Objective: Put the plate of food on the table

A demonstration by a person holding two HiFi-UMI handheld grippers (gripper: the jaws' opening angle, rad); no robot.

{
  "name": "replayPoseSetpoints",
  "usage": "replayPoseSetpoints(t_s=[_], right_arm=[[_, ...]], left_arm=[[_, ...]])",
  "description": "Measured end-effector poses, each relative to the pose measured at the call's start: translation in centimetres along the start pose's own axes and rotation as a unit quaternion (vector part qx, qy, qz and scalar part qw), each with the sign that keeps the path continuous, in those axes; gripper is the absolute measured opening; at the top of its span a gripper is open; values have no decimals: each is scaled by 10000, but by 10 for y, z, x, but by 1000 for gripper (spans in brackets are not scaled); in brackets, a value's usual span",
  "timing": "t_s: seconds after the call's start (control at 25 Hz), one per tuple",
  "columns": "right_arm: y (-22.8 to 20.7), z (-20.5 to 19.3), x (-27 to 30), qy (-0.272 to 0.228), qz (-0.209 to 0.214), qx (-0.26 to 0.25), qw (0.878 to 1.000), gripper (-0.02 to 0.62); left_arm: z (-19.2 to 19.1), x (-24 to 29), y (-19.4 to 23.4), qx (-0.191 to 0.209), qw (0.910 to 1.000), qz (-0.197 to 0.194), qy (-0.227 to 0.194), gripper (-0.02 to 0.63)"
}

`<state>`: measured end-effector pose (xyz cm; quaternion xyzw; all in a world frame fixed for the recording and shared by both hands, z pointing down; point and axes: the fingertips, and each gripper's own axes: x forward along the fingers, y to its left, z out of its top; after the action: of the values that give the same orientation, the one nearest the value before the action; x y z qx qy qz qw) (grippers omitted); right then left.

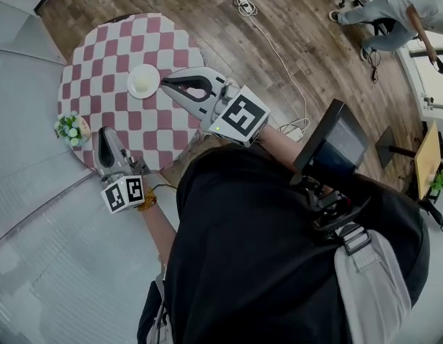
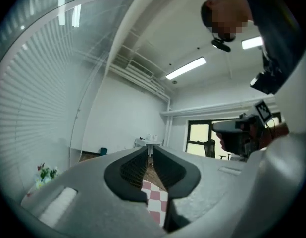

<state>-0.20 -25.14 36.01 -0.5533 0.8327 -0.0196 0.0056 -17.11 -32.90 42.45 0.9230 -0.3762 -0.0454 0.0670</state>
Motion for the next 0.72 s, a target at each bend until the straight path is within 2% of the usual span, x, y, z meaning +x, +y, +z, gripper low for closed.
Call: replayPoseSetpoints(t_s=[0.08, 0.2, 0.36, 0.48, 0.6, 0.72], right_arm=[[6, 1, 1, -30, 58, -38, 10000, 11], [13, -4, -2, 52, 102, 19, 9999, 11], [22, -17, 1, 176, 229, -44, 9996, 11], [26, -25, 2, 136, 239, -81, 9996, 11], [26, -42, -5, 202, 257, -138, 9994, 11], [31, -65, -9, 380, 343, -105, 9986, 11]], left_arm=[[6, 2, -25, 427, 9985, -340, -10, 25], [4, 8, -59, 757, 9938, -818, 52, 12], [-9, 9, -87, 1170, 9853, -1219, 240, 11], [-24, 4, -90, 1174, 9830, -1364, 367, 11], [-35, 1, -93, 952, 9840, -1453, 386, 11], [-42, -2, -100, 1009, 9790, -1698, 506, 11]])
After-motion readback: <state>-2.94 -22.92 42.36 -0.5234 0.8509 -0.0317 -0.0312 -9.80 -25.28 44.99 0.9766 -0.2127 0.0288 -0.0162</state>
